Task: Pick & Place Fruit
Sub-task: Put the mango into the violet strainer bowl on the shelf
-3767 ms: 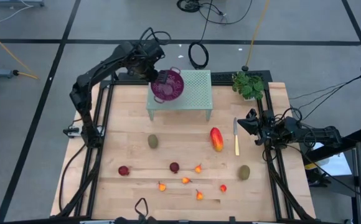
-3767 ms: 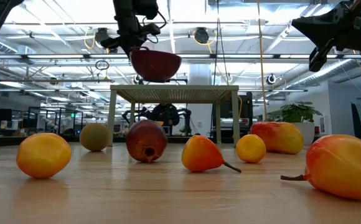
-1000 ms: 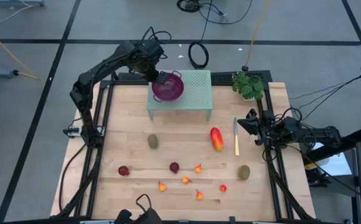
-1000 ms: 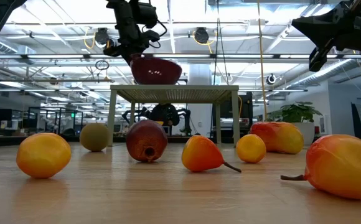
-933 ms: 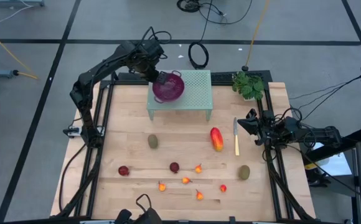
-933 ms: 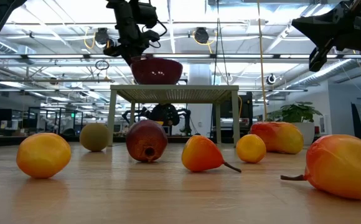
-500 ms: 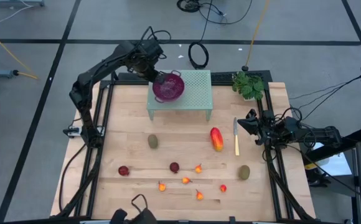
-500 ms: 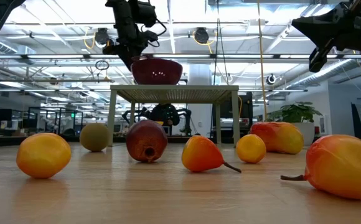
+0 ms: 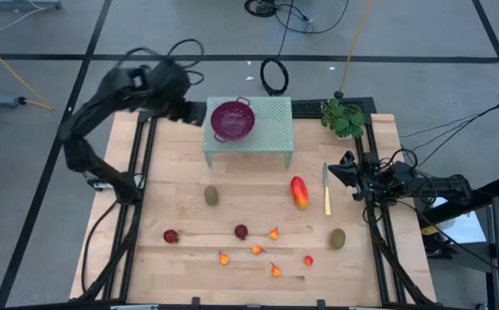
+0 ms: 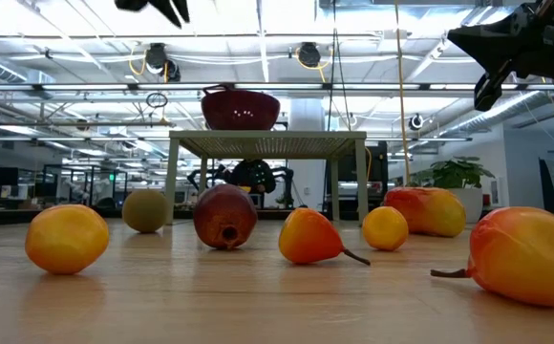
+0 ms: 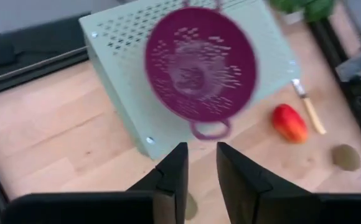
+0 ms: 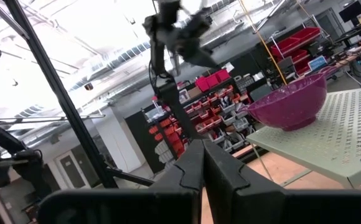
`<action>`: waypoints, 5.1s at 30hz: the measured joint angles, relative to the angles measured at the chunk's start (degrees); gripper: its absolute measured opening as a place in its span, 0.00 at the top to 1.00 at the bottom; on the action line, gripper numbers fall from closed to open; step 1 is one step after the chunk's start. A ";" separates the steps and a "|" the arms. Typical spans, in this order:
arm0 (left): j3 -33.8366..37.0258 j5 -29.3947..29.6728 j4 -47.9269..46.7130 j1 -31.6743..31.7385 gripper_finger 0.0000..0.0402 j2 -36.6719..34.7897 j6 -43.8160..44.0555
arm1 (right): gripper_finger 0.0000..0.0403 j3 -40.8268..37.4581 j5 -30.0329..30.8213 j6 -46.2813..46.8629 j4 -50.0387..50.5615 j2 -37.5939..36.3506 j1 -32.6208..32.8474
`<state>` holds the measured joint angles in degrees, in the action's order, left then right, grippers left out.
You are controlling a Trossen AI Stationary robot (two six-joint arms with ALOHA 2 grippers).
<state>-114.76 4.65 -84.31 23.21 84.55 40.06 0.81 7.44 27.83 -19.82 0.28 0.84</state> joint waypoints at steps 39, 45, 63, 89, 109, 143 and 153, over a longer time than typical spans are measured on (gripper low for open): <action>13.16 18.99 15.14 -27.85 1.00 -8.34 -7.83 | 0.99 -0.01 -6.05 -1.68 -2.65 0.00 0.00; 28.54 13.84 29.44 -27.85 1.00 -14.71 -10.40 | 0.99 0.05 -6.05 -1.49 -2.54 0.02 0.00; 58.86 7.18 55.76 -28.57 0.99 -32.27 -16.05 | 0.99 0.03 -4.80 -1.93 -2.79 0.93 0.00; 82.26 1.78 68.61 -28.55 0.98 -50.74 -18.79 | 0.99 6.47 3.03 -5.18 -2.52 8.11 0.00; 94.42 1.29 70.38 -28.55 0.99 -66.13 -19.63 | 0.99 26.96 1.39 -7.53 6.56 35.84 0.21; 94.92 -1.85 69.16 -28.55 0.98 -71.25 -24.73 | 1.00 69.55 3.36 19.05 69.08 72.89 12.96; 94.92 -1.77 70.69 -28.55 0.99 -71.25 -26.03 | 1.00 75.80 -0.15 25.20 79.99 81.21 10.38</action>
<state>-19.84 2.88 -13.62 -5.34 13.30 14.03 76.61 7.29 53.04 60.17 81.49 11.22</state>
